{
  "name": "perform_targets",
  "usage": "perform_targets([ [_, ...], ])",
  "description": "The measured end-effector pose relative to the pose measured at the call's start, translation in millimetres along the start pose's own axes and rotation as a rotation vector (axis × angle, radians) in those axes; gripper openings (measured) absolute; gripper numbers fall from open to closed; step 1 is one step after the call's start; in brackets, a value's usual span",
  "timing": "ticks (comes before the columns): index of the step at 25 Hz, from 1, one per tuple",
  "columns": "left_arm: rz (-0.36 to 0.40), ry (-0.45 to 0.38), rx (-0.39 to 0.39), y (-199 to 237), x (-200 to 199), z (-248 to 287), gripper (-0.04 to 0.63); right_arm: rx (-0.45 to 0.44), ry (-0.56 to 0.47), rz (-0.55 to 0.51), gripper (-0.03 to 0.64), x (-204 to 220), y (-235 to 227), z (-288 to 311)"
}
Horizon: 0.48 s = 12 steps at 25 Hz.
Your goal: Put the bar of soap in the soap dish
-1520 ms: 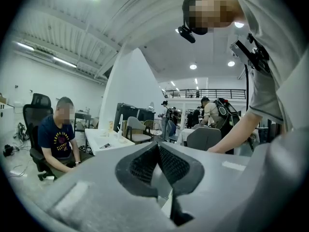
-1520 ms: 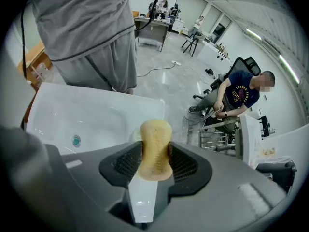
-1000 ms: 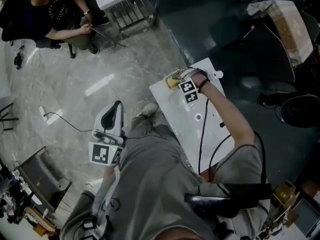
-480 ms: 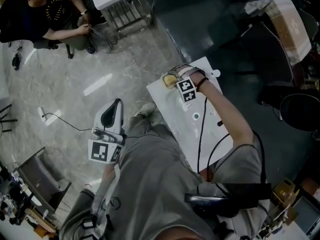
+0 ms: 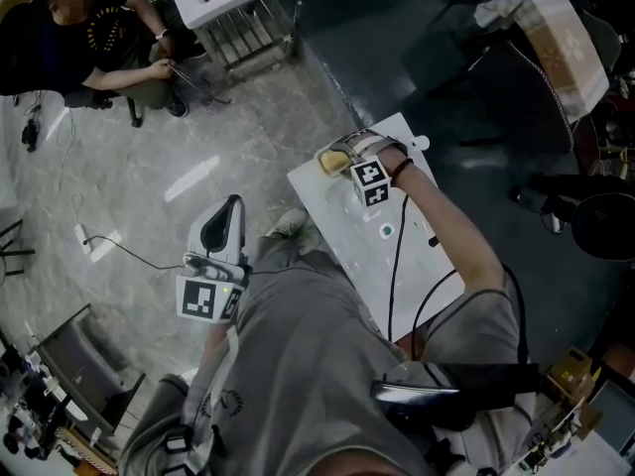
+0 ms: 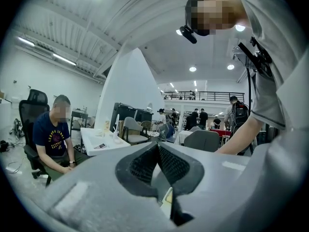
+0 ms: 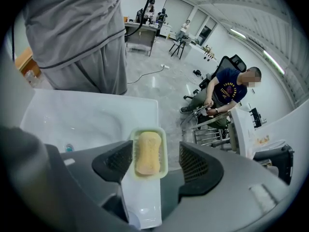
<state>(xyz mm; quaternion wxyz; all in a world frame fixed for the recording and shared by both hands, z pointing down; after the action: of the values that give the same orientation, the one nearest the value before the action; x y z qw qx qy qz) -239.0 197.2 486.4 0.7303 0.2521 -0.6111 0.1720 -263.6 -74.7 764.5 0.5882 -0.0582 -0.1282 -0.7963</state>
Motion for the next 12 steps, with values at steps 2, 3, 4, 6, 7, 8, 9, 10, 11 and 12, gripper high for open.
perform_targets([
  [2,0.002,-0.012,0.031,-1,-1,2,-0.003,0.043,-0.011,0.028,0.299,-8,-1,-17],
  [3,0.003,-0.017,0.048,-2,-1,4,-0.003,0.073,-0.014,0.039,0.299,-12,-2,-26],
  [4,0.005,-0.021,0.065,-3,-2,5,-0.003,0.103,-0.02,0.052,0.299,-16,-3,-35],
  [6,0.006,-0.03,0.098,-8,-3,9,-0.003,0.165,-0.038,0.082,0.298,-23,-4,-55],
  [7,0.006,-0.033,0.115,-10,-3,12,-0.003,0.193,-0.048,0.1,0.298,-26,-5,-66],
  [8,0.007,-0.036,0.133,-13,-4,16,-0.003,0.22,-0.057,0.121,0.298,-28,-4,-76],
  [9,0.008,-0.039,0.155,-16,-5,20,-0.003,0.247,-0.065,0.143,0.298,-29,-3,-87],
  [10,0.009,-0.042,0.179,-20,-6,24,-0.003,0.275,-0.072,0.168,0.298,-30,-1,-98],
  [11,0.01,-0.046,0.207,-25,-7,29,-0.003,0.305,-0.075,0.194,0.298,-31,1,-110],
  [12,0.011,-0.051,0.238,-30,-9,34,-0.003,0.337,-0.075,0.222,0.298,-30,4,-122],
])
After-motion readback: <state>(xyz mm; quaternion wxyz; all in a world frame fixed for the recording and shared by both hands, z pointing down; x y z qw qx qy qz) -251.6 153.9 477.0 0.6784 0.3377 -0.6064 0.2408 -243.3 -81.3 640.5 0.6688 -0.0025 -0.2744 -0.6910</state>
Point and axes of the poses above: the fingertips, and each gripper's own axes: z forward along the fingers, y to its left, x out of its underside, the point moved 7 cm from there along -z, backward along the fingers, and after that the axes turned 8 degrees about -x, right-handed, at the moved point
